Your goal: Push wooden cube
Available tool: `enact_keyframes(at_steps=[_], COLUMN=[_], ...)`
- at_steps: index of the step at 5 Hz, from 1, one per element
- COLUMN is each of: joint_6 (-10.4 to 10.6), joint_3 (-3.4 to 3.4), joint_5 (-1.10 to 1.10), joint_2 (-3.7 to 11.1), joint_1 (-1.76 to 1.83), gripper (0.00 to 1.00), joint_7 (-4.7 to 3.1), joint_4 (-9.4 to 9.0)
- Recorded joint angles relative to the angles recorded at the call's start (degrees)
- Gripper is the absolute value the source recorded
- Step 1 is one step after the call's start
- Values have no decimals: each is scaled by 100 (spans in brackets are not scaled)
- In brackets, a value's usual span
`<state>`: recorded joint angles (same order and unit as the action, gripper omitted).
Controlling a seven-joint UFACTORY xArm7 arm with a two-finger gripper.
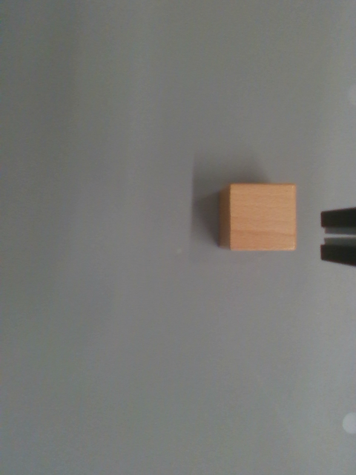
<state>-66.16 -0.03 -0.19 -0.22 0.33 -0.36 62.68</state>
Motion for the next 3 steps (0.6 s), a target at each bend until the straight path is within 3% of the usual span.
enact_keyframes(at_steps=[1,2,3], joint_6=[0,255,255], joint_3=[0,-5,-5], joint_5=[0,-21,-21], joint_2=[0,-13,-13], joint_1=[0,-8,-8], gripper=[0,0,0], joint_7=[0,10,10], joint_4=[0,-258,-258])
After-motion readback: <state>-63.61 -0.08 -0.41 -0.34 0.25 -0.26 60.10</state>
